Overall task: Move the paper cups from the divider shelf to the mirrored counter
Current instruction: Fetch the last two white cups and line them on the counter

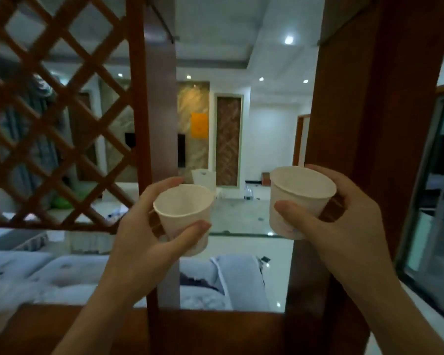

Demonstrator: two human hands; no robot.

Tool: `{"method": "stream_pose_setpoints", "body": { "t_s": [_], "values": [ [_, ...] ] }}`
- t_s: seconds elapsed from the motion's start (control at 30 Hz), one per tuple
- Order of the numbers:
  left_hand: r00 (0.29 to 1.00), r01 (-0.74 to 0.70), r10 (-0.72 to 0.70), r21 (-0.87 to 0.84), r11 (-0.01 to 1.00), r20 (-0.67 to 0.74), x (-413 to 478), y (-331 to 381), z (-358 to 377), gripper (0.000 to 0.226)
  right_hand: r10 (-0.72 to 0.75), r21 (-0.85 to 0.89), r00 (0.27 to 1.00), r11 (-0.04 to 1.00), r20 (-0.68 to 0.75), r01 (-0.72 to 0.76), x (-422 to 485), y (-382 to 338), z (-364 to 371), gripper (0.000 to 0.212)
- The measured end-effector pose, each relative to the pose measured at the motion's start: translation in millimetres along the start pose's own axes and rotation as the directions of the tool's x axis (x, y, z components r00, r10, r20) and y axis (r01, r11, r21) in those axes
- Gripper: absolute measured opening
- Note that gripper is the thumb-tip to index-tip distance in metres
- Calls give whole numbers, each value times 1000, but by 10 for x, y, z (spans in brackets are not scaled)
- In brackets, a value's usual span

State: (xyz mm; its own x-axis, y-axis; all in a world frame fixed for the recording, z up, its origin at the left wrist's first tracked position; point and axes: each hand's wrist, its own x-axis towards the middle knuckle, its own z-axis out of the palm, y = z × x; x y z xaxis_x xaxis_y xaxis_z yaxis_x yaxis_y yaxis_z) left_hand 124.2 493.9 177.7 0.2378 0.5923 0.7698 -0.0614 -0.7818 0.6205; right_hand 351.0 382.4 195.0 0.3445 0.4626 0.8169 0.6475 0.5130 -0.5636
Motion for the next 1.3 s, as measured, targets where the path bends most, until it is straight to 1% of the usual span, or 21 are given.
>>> {"method": "stream_pose_setpoints", "body": {
  "t_s": [0.13,0.27,0.4,0.57,0.67,0.77,0.87,0.93,1.0,1.1,1.2,1.3],
  "values": [
    [987,159,-159,6,987,-39,-534,-287,-22,74,136,-7,987,991,84,-136,-577,164,197,71],
    [967,255,-253,36,966,-40,-893,-453,-68,73,262,-41,955,965,141,-259,-995,289,383,76],
    [941,334,-330,64,940,-70,-1196,-592,-214,76,341,-18,924,939,172,-343,-1275,340,622,72],
    [908,415,-404,117,902,-109,-1564,-730,-589,76,387,-16,887,918,251,-396,-1567,334,1078,79],
    [892,440,-416,128,889,-179,-1780,-743,-882,73,410,11,852,900,325,-436,-1744,296,1417,80],
    [860,483,-432,157,862,-272,-1997,-686,-1205,73,405,33,811,887,422,-460,-1911,204,1782,82],
    [811,535,-441,183,825,-385,-2229,-593,-1535,72,359,70,761,882,540,-466,-2047,82,2153,83],
    [770,572,-424,219,791,-477,-2393,-504,-1726,71,300,108,727,884,617,-456,-2129,-2,2398,76],
    [718,608,-386,253,753,-579,-2548,-391,-1881,71,226,155,694,884,684,-441,-2207,-105,2632,69],
    [635,658,-319,276,701,-703,-2790,-170,-2047,69,93,258,621,854,778,-452,-2321,-283,2920,68],
    [513,722,-257,250,645,-819,-3066,115,-2083,70,-59,357,514,786,856,-504,-2430,-478,3111,69],
    [383,780,-144,235,579,-913,-3336,444,-1980,70,-204,425,416,713,886,-557,-2571,-674,3217,67]
  ]
}}
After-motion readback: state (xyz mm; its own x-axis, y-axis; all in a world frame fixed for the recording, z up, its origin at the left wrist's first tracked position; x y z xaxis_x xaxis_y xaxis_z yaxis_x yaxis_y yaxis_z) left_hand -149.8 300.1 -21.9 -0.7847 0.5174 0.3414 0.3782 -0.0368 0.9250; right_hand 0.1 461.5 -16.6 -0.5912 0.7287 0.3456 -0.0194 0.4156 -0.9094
